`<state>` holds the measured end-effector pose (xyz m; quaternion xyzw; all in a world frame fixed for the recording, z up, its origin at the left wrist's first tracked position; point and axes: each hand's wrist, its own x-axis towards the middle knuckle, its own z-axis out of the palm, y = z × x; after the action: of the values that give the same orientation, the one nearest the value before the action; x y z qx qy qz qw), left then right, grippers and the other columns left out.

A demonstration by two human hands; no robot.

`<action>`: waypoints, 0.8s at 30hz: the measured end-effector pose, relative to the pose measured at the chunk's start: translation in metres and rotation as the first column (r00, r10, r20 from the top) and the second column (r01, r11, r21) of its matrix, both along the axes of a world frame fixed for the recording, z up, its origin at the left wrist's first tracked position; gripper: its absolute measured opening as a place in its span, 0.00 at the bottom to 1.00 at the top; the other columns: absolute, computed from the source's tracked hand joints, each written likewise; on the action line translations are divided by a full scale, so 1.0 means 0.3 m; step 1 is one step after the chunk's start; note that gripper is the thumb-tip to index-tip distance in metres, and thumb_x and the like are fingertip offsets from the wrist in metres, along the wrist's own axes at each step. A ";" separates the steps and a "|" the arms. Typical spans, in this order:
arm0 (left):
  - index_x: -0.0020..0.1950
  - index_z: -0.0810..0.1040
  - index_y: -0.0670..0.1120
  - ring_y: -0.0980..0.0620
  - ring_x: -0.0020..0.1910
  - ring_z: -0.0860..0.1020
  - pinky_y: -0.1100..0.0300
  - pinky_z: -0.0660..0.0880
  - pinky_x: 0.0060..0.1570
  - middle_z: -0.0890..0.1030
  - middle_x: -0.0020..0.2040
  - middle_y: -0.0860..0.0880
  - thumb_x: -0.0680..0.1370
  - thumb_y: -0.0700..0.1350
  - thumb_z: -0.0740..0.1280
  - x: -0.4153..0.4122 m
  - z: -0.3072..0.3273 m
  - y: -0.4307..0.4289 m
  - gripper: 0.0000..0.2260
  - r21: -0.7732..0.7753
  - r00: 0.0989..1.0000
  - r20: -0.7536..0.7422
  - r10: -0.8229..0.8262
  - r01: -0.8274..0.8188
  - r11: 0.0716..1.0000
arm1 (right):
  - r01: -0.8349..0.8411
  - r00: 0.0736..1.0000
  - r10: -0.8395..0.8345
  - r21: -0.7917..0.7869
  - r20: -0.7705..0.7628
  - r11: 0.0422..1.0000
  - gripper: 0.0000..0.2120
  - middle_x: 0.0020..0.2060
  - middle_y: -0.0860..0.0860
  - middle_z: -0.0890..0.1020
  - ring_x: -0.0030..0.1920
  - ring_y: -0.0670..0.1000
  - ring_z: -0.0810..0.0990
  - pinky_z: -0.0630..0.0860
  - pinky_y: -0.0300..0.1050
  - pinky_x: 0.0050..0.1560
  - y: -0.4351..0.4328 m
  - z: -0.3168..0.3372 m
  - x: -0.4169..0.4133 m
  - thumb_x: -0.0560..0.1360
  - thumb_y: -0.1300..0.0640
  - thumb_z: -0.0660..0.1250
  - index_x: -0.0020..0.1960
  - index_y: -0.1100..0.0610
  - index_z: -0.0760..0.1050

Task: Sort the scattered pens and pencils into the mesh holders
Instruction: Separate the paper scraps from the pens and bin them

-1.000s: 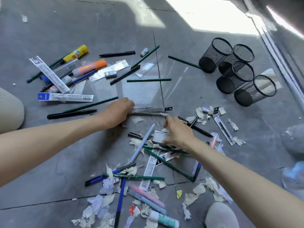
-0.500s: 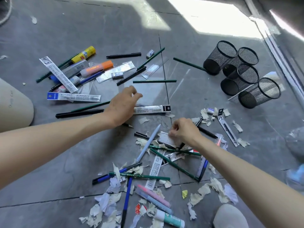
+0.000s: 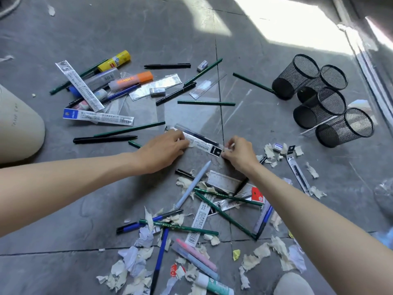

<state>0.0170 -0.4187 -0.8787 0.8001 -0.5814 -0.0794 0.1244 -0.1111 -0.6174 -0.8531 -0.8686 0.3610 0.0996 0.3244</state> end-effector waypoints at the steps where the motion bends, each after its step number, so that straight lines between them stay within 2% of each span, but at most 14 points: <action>1: 0.59 0.75 0.42 0.44 0.54 0.72 0.54 0.70 0.42 0.73 0.57 0.43 0.76 0.42 0.65 0.008 -0.008 -0.007 0.12 0.009 1.000 -0.007 0.025 -0.025 1.000 | -0.017 0.999 0.017 0.007 -0.033 1.000 0.05 0.37 0.56 0.77 0.37 0.54 0.74 0.72 0.46 0.39 -0.008 0.001 0.007 0.72 0.62 0.70 0.43 0.60 0.74; 3: 0.61 0.74 0.43 0.44 0.57 0.70 0.53 0.71 0.46 0.71 0.60 0.44 0.76 0.43 0.66 0.022 -0.010 -0.021 0.14 0.033 0.999 -0.024 0.046 -0.046 0.998 | -0.045 0.995 0.045 0.004 -0.087 0.999 0.07 0.35 0.58 0.78 0.34 0.56 0.76 0.76 0.49 0.40 -0.018 0.002 0.014 0.72 0.61 0.70 0.39 0.61 0.73; 5: 0.56 0.75 0.44 0.46 0.55 0.70 0.53 0.71 0.45 0.71 0.57 0.46 0.76 0.44 0.66 0.027 -0.005 -0.031 0.10 0.038 0.994 -0.068 0.083 -0.081 0.996 | -0.040 0.997 0.037 -0.038 -0.071 0.998 0.07 0.36 0.59 0.79 0.36 0.58 0.78 0.78 0.52 0.42 -0.022 0.002 0.010 0.73 0.60 0.69 0.39 0.62 0.74; 7: 0.50 0.74 0.44 0.48 0.51 0.71 0.54 0.70 0.41 0.70 0.52 0.47 0.75 0.44 0.67 0.023 0.000 -0.035 0.06 0.029 0.975 -0.162 0.154 -0.152 0.988 | 0.018 1.000 -0.017 -0.092 0.010 0.996 0.05 0.37 0.58 0.80 0.40 0.58 0.78 0.75 0.49 0.41 -0.029 0.005 -0.008 0.73 0.61 0.66 0.40 0.62 0.75; 10: 0.45 0.73 0.46 0.48 0.46 0.72 0.54 0.70 0.43 0.69 0.47 0.51 0.76 0.44 0.67 0.016 0.012 -0.048 0.04 0.090 0.925 -0.291 0.245 -0.229 0.969 | 0.112 0.988 -0.095 -0.137 0.124 0.984 0.03 0.36 0.54 0.78 0.39 0.54 0.75 0.66 0.41 0.38 -0.059 0.020 -0.050 0.71 0.64 0.64 0.39 0.59 0.75; 13: 0.42 0.69 0.48 0.48 0.43 0.72 0.55 0.68 0.41 0.71 0.46 0.49 0.78 0.42 0.64 0.017 0.019 -0.065 0.06 0.215 0.935 -0.257 0.244 -0.191 0.958 | 0.186 0.974 -0.162 -0.153 0.156 0.971 0.03 0.35 0.54 0.77 0.40 0.53 0.75 0.63 0.41 0.37 -0.114 0.034 -0.100 0.70 0.66 0.66 0.41 0.59 0.76; 16: 0.40 0.67 0.48 0.47 0.44 0.72 0.55 0.66 0.41 0.73 0.45 0.48 0.78 0.40 0.62 0.007 0.050 -0.086 0.08 0.287 0.939 -0.267 0.215 -0.136 0.948 | 0.210 0.965 -0.199 -0.052 0.171 0.976 0.10 0.33 0.52 0.72 0.35 0.50 0.71 0.64 0.42 0.34 -0.157 0.061 -0.149 0.71 0.66 0.66 0.49 0.55 0.74; 19: 0.42 0.68 0.46 0.49 0.44 0.71 0.57 0.65 0.42 0.72 0.43 0.50 0.77 0.39 0.62 -0.020 0.126 -0.157 0.06 0.266 0.936 -0.315 0.158 -0.073 0.961 | 0.035 0.995 -0.030 -0.050 0.093 0.998 0.10 0.28 0.49 0.70 0.30 0.47 0.68 0.62 0.34 0.30 -0.158 0.073 -0.158 0.69 0.65 0.68 0.49 0.55 0.75; 22: 0.47 0.72 0.47 0.49 0.43 0.70 0.57 0.69 0.43 0.73 0.44 0.49 0.77 0.40 0.63 -0.053 0.181 -0.265 0.03 0.242 0.940 -0.323 0.108 -0.029 0.970 | -0.011 0.996 0.017 -0.073 0.087 0.997 0.10 0.31 0.50 0.73 0.34 0.49 0.71 0.64 0.36 0.31 -0.123 0.062 -0.106 0.69 0.63 0.70 0.50 0.57 0.77; 24: 0.55 0.72 0.46 0.48 0.46 0.73 0.55 0.73 0.47 0.75 0.46 0.48 0.75 0.40 0.65 -0.071 0.173 -0.325 0.09 0.283 0.927 -0.347 0.145 -0.044 0.958 | -0.024 0.998 0.027 -0.059 0.054 0.998 0.11 0.36 0.51 0.75 0.39 0.51 0.75 0.69 0.41 0.38 -0.101 0.046 -0.064 0.69 0.62 0.70 0.51 0.56 0.77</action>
<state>-0.0042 -0.5162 -0.8269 0.8082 -0.4925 -0.2985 0.1235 -0.1302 -0.6477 -0.8394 -0.8846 0.3439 0.0694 0.3071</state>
